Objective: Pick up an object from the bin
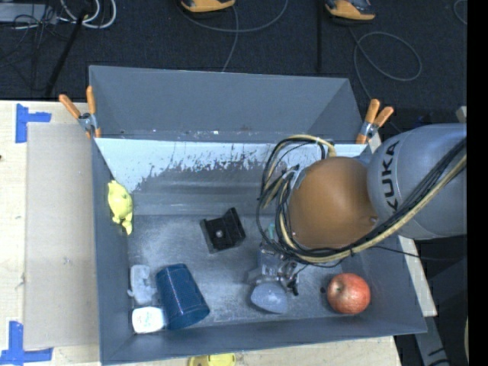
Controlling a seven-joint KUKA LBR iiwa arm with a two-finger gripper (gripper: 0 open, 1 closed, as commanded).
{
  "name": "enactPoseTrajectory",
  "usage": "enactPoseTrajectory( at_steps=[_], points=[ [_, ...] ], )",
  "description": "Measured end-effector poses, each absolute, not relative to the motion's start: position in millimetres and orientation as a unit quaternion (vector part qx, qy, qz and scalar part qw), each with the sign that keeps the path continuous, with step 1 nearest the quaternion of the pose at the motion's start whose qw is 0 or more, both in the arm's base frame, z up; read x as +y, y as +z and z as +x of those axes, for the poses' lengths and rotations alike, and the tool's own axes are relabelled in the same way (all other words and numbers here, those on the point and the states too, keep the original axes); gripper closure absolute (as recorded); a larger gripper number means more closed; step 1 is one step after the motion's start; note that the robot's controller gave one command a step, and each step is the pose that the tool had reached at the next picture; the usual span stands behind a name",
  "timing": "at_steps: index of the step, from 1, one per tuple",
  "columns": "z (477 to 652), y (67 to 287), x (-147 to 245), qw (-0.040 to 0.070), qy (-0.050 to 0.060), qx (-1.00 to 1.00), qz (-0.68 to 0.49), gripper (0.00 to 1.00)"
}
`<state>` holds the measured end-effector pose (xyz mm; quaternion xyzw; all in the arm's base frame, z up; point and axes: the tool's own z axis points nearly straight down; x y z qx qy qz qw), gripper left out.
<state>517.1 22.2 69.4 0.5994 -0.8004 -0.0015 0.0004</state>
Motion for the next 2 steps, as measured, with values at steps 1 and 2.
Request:
enactPoseTrajectory(
  at_steps=[1, 2],
  points=[
    [515.7, 74.9, 22.1, 0.002, -0.003, -0.801, 0.598, 1.00],
    [515.7, 91.4, 22.4, 0.002, -0.002, -0.801, 0.598, 1.00]
  ],
)
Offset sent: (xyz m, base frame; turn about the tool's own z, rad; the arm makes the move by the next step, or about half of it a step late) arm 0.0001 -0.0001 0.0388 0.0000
